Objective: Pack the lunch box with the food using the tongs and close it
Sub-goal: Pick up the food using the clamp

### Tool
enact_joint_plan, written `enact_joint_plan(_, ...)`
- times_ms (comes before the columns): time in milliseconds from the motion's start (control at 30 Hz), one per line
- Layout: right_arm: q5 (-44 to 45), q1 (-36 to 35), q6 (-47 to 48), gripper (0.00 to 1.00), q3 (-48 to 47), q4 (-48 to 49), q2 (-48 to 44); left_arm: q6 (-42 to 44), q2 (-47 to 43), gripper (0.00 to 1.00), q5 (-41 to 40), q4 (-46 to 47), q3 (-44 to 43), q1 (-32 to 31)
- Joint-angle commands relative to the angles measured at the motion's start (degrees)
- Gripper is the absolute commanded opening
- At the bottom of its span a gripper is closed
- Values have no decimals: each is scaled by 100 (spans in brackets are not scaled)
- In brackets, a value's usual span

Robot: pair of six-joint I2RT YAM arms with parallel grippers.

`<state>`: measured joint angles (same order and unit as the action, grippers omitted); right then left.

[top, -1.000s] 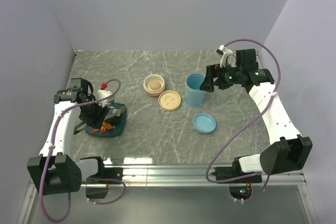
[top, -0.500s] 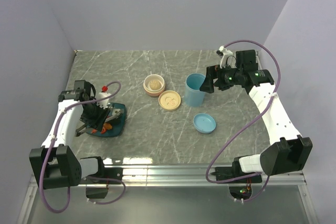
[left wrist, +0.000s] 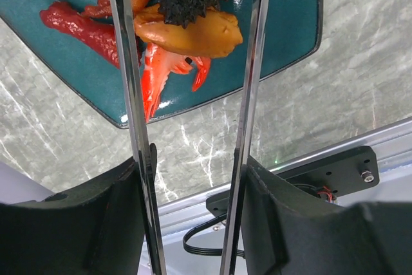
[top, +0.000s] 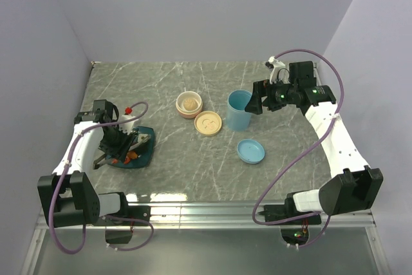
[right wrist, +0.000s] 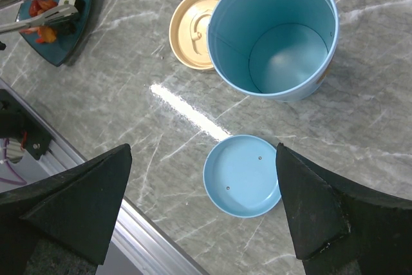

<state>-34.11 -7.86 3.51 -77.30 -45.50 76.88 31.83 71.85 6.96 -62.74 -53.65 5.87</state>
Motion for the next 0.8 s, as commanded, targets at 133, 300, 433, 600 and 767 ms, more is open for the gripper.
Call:
enact_joint_plan(133,-105,30,27,100,-40,67,46,-63,-137,52,-63,69,12,28)
enact_joint_plan(300,-140,39,27,100,-84,32,108,-54,12,49,-72,104,3,28)
enact_joint_plan(433,-157,30,18,100,-84,41,116,-63,118,46,-90,113,-58,20)
enact_joint_plan(600,-184,39,10,100,-136,6,152,-63,66,40,-19,16,-198,20)
enact_joint_plan(767,-210,39,27,100,-154,-21,178,-63,-31,34,68,-115,-400,20)
